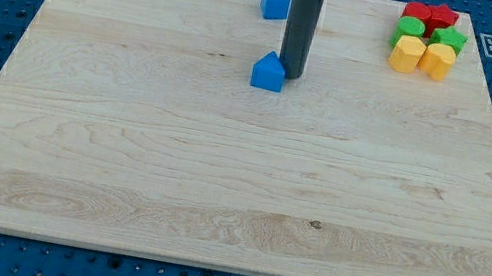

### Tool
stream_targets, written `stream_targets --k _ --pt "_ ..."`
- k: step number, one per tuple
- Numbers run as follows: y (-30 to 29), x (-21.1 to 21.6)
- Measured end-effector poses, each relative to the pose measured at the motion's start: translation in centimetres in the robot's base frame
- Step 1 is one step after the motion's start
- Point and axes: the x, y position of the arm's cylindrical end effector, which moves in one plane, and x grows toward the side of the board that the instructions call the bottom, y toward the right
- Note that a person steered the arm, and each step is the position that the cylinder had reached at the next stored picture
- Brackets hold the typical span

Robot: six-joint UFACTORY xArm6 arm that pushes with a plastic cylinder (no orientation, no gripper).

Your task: Move the blue cube to the left of the blue triangle

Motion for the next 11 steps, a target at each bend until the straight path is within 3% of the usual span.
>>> stream_targets --k 9,11 --pt "5.0 0.2" --pt "5.0 -4.5"
